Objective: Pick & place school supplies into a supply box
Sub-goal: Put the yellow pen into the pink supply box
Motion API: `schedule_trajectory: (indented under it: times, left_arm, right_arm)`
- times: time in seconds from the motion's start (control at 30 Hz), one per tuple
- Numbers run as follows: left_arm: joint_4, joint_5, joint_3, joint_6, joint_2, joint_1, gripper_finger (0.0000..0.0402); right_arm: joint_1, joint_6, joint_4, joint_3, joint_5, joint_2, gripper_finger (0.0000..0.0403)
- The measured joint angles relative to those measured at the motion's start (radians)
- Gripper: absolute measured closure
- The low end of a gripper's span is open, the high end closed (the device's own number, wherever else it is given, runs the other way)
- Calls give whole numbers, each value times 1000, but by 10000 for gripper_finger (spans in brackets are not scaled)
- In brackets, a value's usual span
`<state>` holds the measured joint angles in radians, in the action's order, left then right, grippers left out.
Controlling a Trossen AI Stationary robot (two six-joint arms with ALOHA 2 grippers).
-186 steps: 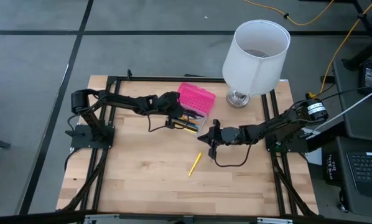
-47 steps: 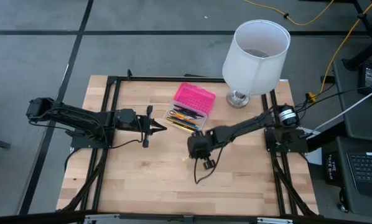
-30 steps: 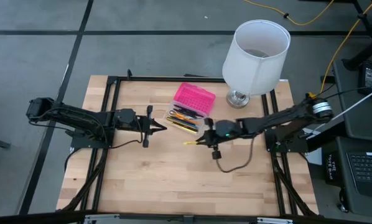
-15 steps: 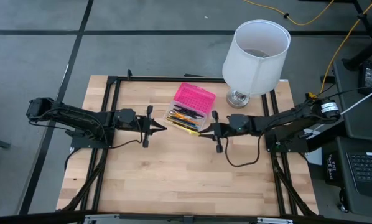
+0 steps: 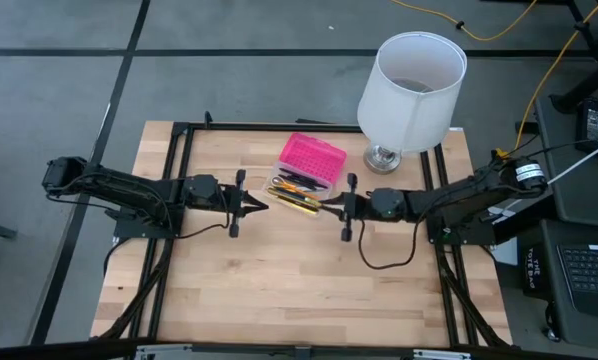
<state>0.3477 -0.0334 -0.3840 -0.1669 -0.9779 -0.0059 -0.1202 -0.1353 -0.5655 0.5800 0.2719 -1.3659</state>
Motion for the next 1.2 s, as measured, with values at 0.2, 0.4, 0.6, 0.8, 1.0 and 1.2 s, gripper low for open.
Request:
schedule_trajectory:
  times: [0.2, 0.4, 0.6, 0.8, 1.0, 1.2]
  left_arm:
    - [-6, -75, 0, 33, 0, 2, 396]
    - [-48, -192, 0, 33, 0, 3, 401]
    - [-106, -221, 0, 5, 0, 2, 399]
    - [-114, -290, 0, -61, 0, 2, 400]
    - [-116, -315, 0, -82, 0, 2, 396]
    - [-115, -315, 0, -82, 0, 2, 400]
  right_arm:
    - [-20, 3, 18, 55, 124, -53, 366]
    - [-12, 0, 148, 177, 127, -158, 366]
    - [34, 56, 392, 327, 127, -239, 366]
    - [102, 142, 557, 440, 107, -308, 366]
    - [183, 209, 710, 559, 24, -411, 366]
    - [237, 207, 873, 705, -17, -532, 366]
